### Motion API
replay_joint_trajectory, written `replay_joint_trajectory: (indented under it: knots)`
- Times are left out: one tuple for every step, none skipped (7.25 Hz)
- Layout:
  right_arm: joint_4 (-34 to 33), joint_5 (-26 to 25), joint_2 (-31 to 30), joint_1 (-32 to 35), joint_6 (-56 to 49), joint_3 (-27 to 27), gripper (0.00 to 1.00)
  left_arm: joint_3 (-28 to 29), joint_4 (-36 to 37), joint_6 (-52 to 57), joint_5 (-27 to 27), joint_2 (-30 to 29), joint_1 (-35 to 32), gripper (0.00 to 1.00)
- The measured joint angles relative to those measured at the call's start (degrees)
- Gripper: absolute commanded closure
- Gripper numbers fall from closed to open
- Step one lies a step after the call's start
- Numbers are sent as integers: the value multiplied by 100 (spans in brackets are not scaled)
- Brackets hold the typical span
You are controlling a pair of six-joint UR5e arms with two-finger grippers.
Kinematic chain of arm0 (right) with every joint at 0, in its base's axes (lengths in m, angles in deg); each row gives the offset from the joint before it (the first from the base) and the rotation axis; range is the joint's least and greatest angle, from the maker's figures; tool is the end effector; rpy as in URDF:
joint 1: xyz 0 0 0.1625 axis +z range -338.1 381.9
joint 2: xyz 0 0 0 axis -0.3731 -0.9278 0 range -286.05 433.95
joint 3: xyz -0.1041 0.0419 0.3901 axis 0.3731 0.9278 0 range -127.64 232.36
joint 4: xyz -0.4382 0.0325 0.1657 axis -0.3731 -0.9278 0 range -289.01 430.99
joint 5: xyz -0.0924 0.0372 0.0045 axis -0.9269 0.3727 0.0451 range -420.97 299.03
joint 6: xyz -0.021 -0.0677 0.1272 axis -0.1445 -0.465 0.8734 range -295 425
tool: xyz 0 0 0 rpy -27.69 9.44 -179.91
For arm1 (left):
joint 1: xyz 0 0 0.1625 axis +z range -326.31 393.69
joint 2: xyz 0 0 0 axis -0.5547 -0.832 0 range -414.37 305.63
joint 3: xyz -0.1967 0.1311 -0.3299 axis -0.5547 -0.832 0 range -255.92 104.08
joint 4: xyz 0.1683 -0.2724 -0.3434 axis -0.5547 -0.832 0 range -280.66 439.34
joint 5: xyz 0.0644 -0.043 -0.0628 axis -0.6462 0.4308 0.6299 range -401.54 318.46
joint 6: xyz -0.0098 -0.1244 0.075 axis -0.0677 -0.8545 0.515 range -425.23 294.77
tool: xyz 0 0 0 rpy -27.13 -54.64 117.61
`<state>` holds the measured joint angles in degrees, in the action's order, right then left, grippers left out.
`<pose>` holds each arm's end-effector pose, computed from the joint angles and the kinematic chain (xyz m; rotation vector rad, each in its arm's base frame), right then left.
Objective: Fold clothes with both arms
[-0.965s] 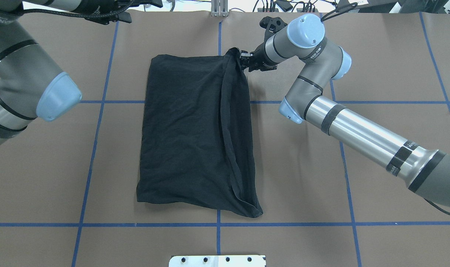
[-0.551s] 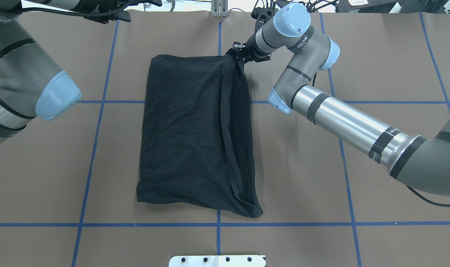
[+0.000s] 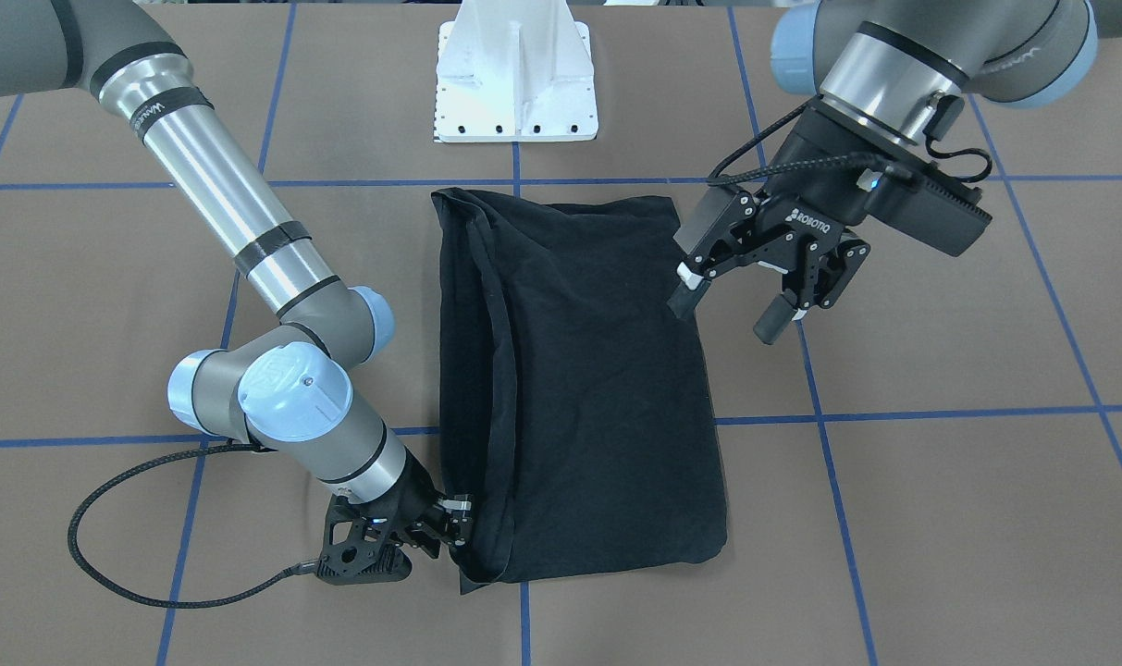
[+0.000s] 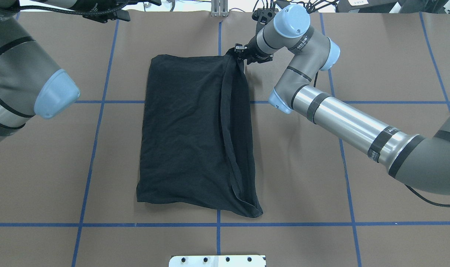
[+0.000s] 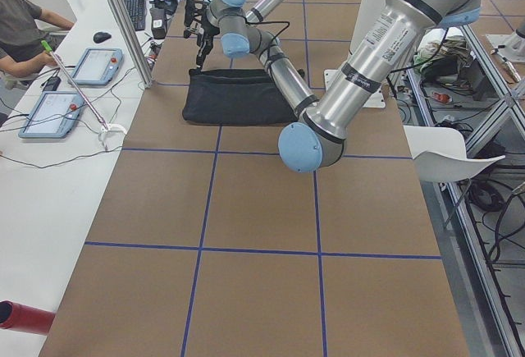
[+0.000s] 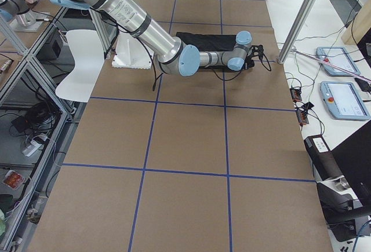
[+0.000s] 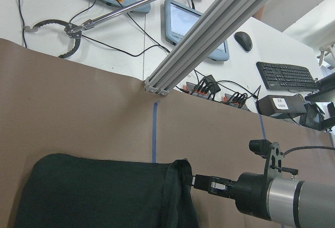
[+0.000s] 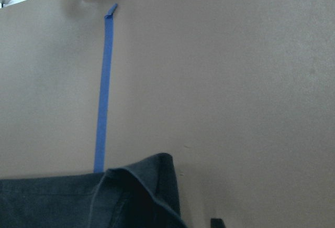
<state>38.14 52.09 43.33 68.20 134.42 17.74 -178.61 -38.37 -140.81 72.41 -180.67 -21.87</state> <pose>-0.6110 -0.7495 0.3152 0.2766 -1.0777 0.1870 0.3279 -0.6095 0.0835 0.4669 1.2840 -0.3242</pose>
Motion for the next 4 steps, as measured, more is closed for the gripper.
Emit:
replay_joint_trajectory:
  knots:
    - [4, -32, 12, -3, -73, 104, 71, -6, 2, 0, 5, 0, -4, 0]
    - [6, -47, 35, -3, -114, 160, 72, -13, 5, 0, 10, 0, -9, 0]
    - [7, -56, 63, -3, -129, 182, 72, -24, 27, 0, 14, -3, -17, 0]
    - [7, -61, 84, -2, -133, 189, 72, -39, 59, 0, 28, -4, -29, 0]
